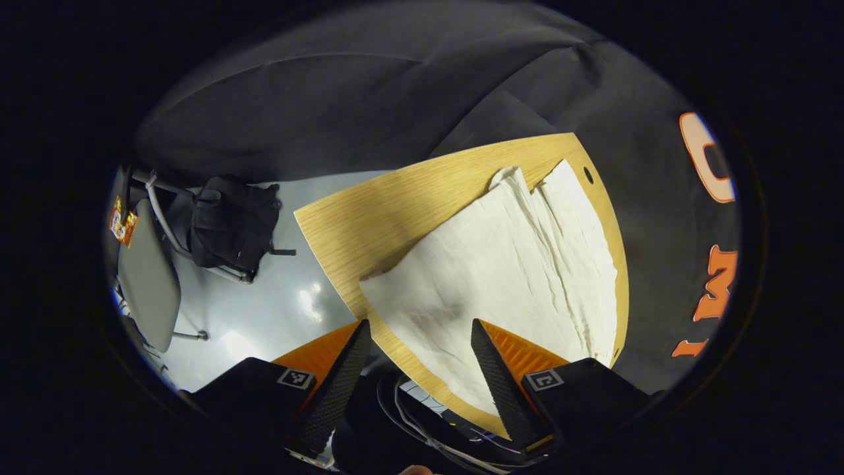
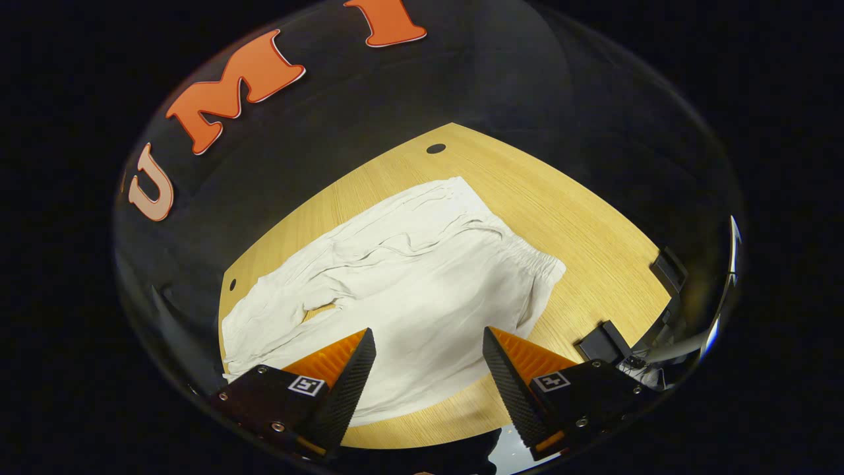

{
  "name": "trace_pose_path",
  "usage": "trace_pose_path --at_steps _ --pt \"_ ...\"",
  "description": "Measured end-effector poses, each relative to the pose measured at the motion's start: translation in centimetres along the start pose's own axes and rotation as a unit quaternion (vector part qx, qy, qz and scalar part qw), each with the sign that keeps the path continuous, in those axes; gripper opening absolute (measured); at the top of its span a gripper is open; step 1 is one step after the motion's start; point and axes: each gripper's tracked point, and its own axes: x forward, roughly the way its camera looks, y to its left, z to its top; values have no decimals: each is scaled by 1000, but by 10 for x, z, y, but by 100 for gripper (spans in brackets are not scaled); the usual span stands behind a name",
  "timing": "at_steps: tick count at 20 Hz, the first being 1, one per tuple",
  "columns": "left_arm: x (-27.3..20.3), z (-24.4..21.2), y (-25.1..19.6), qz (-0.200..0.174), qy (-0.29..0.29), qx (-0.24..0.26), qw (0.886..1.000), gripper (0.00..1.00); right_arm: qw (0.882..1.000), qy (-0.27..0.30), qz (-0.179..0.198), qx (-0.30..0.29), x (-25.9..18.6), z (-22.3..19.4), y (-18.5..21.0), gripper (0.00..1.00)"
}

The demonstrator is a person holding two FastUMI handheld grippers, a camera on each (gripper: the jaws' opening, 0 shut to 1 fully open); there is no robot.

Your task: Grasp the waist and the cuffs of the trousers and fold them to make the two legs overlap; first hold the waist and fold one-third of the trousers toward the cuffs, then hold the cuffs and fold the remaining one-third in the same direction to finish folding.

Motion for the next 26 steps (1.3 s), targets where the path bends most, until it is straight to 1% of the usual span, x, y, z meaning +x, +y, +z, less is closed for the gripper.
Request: trace_pose_path --at_steps 4,5,8,11,12,14,16,17,18,19,20,21,24,26 --pt "1 18 11 -20 -6 -34 999 100 1000 -2 1 3 -5 -4 1 98" --pt "-1 18 10 -28 3 -44 999 100 1000 -1 0 2 -5 -5 1 98" --pt "-4 23 10 -45 10 -51 998 100 1000 -2 0 -1 -7 -7 2 98" --pt "-9 33 3 -68 3 -62 996 100 1000 -4 1 2 -8 -8 4 99" --pt "-8 36 5 -65 7 -67 996 99 1000 -4 1 3 -8 -8 5 98" --pt "-7 40 10 -64 12 -70 995 99 1000 -7 3 5 -9 -6 7 99" --pt "-8 41 9 -80 23 -66 994 98 1000 -9 7 9 -8 -6 7 99" --pt "-10 40 4 -95 29 -69 993 99 1000 -6 6 12 -8 -7 7 99" --pt "-10 47 3 -100 24 -66 993 98 1000 -2 8 14 -7 -9 8 99" --pt "-8 52 9 -90 18 -61 994 98 1000 -2 8 15 -7 -9 8 98" --pt "-7 52 9 -92 24 -58 994 100 1000 -3 9 16 -7 -8 8 98" --pt "-6 51 4 -96 27 -57 993 96 1000 -5 9 17 -7 -7 8 98" --pt "3 45 -15 -127 38 -59 989 94 1000 -6 10 20 -7 -9 8 98" --pt "7 45 -26 -144 45 -53 987 90 1000 -5 9 23 -7 -9 8 99"
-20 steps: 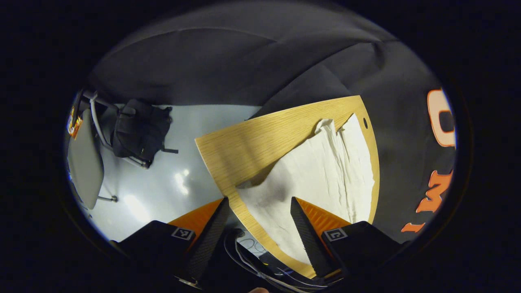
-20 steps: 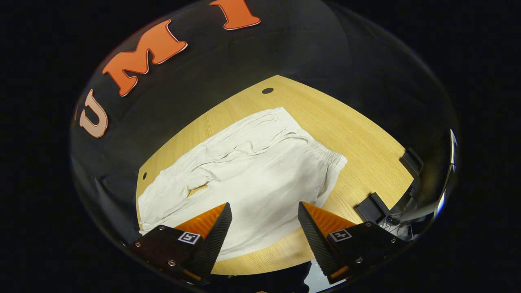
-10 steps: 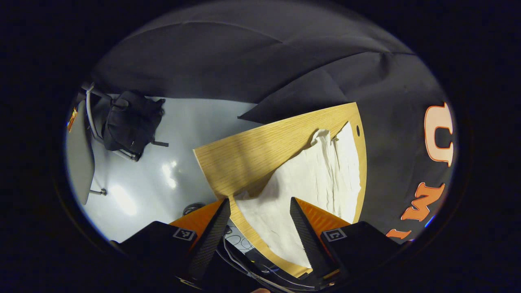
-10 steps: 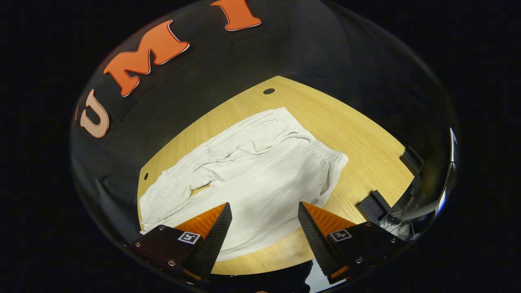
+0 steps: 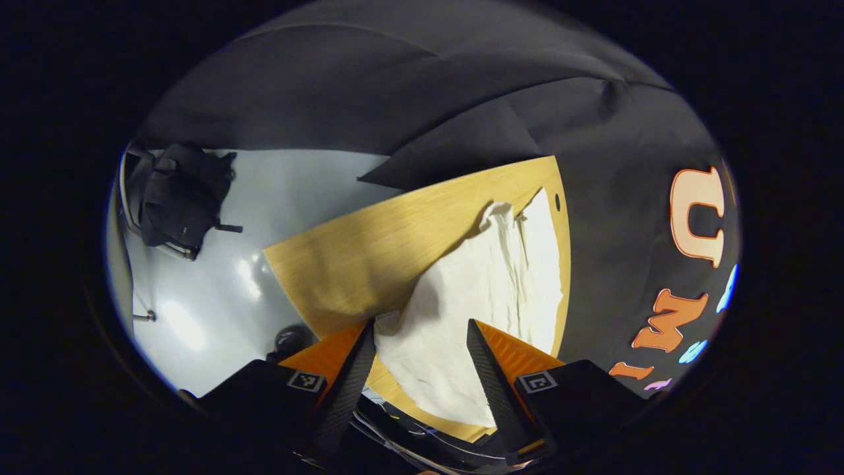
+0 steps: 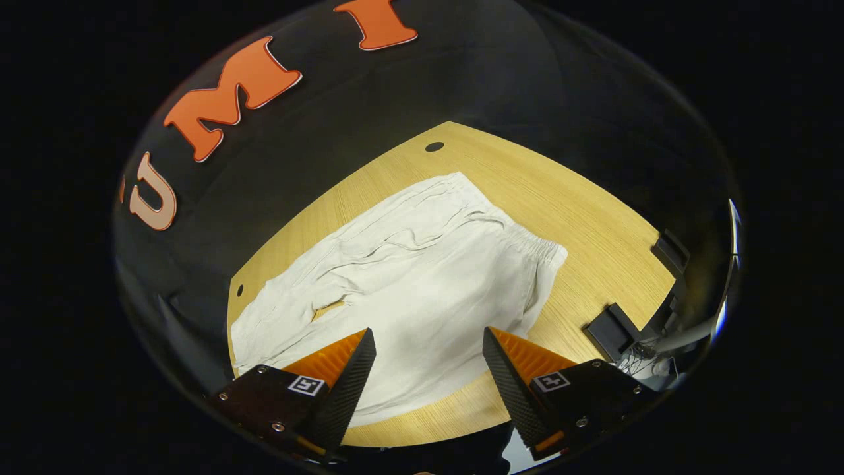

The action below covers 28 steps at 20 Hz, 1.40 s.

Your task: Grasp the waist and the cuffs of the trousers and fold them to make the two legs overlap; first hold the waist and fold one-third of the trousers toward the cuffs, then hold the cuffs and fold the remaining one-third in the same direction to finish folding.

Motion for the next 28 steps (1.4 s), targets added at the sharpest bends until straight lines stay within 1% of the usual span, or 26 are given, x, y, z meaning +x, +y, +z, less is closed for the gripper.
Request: trace_pose_path --at_steps 1,2,3,4,5,7,9,11,13,14,15,16,18,19,22,23,24,25,27,28 --pt "2 -1 0 -5 1 13 1000 91 1000 -1 1 2 0 0 0 99" --pt "2 -1 2 -9 -5 26 1000 89 1000 -1 -1 4 -1 -1 -2 98" --pt "4 1 4 -14 -14 33 999 74 1000 -1 -3 7 -1 -2 -5 98" --pt "5 2 7 -23 -21 29 999 74 1000 -1 -5 10 -1 -4 -8 99" --pt "7 1 6 -45 -27 20 998 60 1000 0 -7 15 0 -6 -10 99" --pt "13 -2 4 -94 -30 -12 995 49 1000 1 -6 24 0 -9 -13 99" --pt "19 -4 -2 -134 -33 -47 989 48 1000 3 -7 26 1 -13 -15 98" --pt "28 3 -9 -155 -50 -53 985 48 1000 5 -6 24 2 -16 -13 99" --pt "33 1 -15 -159 -50 -43 985 48 1000 5 -7 18 5 -18 -12 98" --pt "33 -1 -16 -155 -45 -32 986 48 1000 6 -8 17 6 -19 -13 98" --pt "33 -3 -15 -147 -38 -17 988 48 1000 6 -8 16 7 -20 -13 99" --pt "30 -2 -11 -131 -35 3 991 48 1000 5 -9 17 8 -21 -16 99" --pt "21 1 -12 -115 -40 31 992 43 1000 3 -11 24 10 -19 -23 99" --pt "13 1 -11 -109 -45 42 992 49 999 5 -11 31 12 -19 -29 99" --pt "-12 -1 -33 -137 -59 55 987 49 999 13 -9 49 25 -13 -46 99" --pt "-17 -2 -36 -135 -65 60 987 49 998 18 -11 54 30 -10 -52 99" --pt "-10 -4 -40 -127 -74 60 987 39 998 21 -10 58 36 -7 -56 99" --pt "-14 -10 -43 -131 -71 60 987 28 998 22 -9 60 40 -2 -58 99" --pt "-15 -18 -56 -134 -65 65 987 28 998 27 -7 55 48 5 -62 98" --pt "-22 -24 -68 -147 -63 73 984 28 998 29 -8 49 51 7 -65 98"
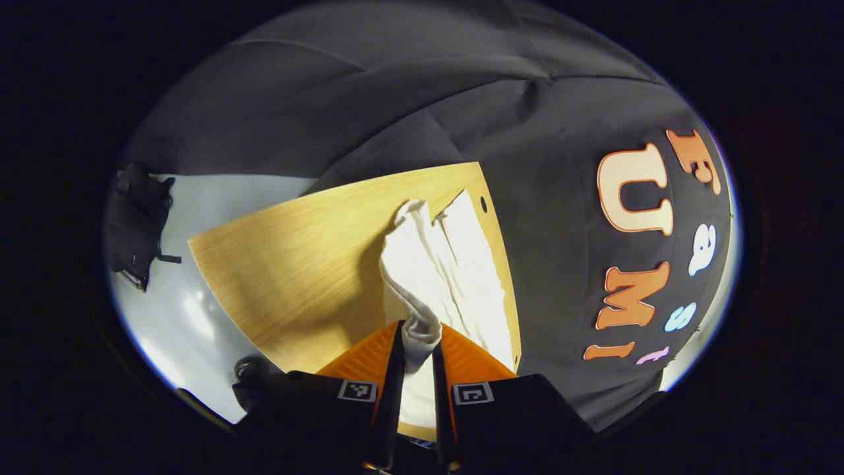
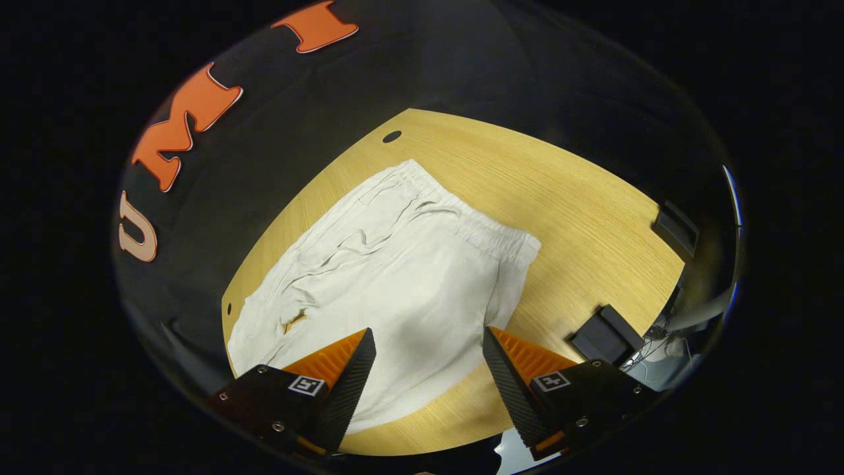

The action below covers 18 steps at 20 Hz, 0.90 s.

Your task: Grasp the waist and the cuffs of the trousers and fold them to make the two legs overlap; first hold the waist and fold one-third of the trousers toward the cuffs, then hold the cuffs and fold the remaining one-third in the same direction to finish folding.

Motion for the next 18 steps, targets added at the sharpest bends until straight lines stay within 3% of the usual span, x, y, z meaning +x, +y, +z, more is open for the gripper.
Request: trace_pose_path --at_steps 2,9,10,11,13,18 --pt "-9 -8 -25 -11 6 23 1000 28 1000 2 -2 -7 7 7 -5 99" --pt "-10 -6 -46 65 16 151 986 28 1000 13 -7 11 25 14 -32 99" --pt "-4 0 -40 96 9 165 981 28 1000 12 -10 15 27 15 -37 98" --pt "-11 13 -22 144 -18 177 973 22 1000 10 -18 19 30 18 -45 98" --pt "-6 20 -24 142 -18 151 978 11 999 5 -28 35 35 23 -57 97" --pt "-5 32 -30 139 -47 151 978 8 995 -11 -44 89 47 38 -88 96"
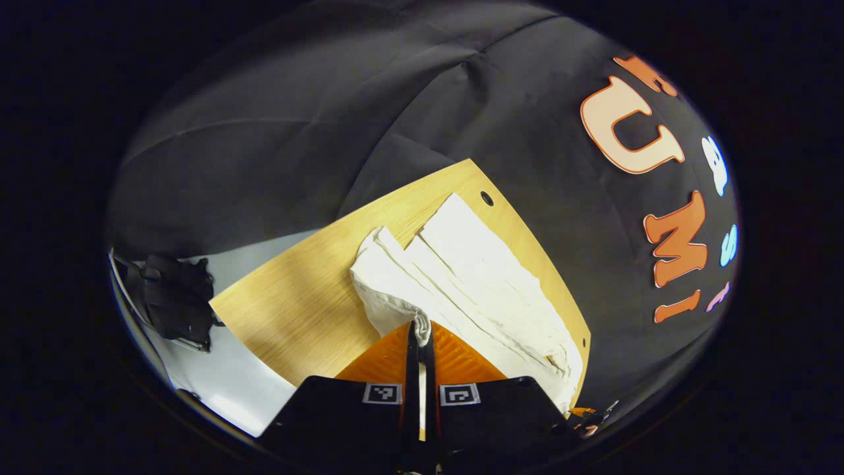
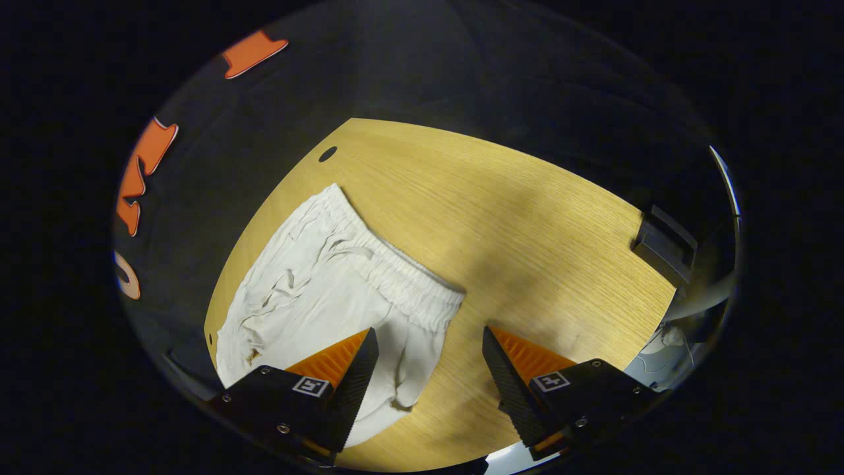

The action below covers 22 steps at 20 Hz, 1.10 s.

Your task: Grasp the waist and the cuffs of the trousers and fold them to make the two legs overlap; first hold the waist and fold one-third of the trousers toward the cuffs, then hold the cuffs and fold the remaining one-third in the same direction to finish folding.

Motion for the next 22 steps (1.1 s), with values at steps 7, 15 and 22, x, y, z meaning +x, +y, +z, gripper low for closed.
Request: trace_pose_path --at_steps 7,15,22 --pt "-5 16 -13 -8 -26 5 1000 7 997 -26 4 67 23 24 -4 47" --pt "-11 36 -42 15 -36 39 998 6 994 -17 38 102 10 39 7 5" --pt "11 87 -75 32 -11 79 996 7 991 -42 47 117 -17 77 41 5"
